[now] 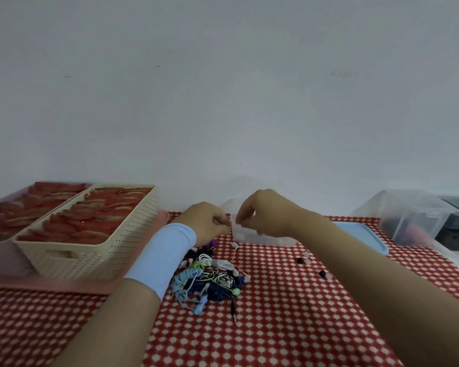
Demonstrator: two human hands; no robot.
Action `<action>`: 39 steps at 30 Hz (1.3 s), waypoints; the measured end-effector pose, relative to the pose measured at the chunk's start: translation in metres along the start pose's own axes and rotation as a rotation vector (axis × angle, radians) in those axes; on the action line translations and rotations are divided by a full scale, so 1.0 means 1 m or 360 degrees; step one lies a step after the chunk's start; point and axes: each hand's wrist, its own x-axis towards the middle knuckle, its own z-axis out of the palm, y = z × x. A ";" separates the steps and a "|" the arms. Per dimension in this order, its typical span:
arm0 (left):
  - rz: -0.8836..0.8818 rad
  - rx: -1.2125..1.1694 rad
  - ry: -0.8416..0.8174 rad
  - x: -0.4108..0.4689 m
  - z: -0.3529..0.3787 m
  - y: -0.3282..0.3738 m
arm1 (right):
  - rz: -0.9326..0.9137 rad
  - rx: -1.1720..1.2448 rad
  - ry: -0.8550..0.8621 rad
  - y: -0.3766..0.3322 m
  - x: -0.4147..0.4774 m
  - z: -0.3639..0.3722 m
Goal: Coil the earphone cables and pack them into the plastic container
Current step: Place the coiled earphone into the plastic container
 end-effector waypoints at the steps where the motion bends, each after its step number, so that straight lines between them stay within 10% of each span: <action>1: -0.0021 0.0034 -0.0045 -0.007 0.000 -0.004 | -0.0021 -0.0005 -0.0087 -0.008 0.000 0.007; 7: -0.0148 0.0063 -0.0091 -0.032 0.001 -0.026 | 0.0040 -0.0249 -0.0529 -0.029 0.003 0.054; 25: 0.0237 -0.0565 0.0253 -0.015 0.008 0.035 | 0.0267 0.0959 -0.0175 0.041 -0.046 -0.006; 39: -0.0052 0.0298 -0.0519 0.003 0.065 0.061 | 0.0328 0.0441 -0.0399 0.111 -0.084 0.000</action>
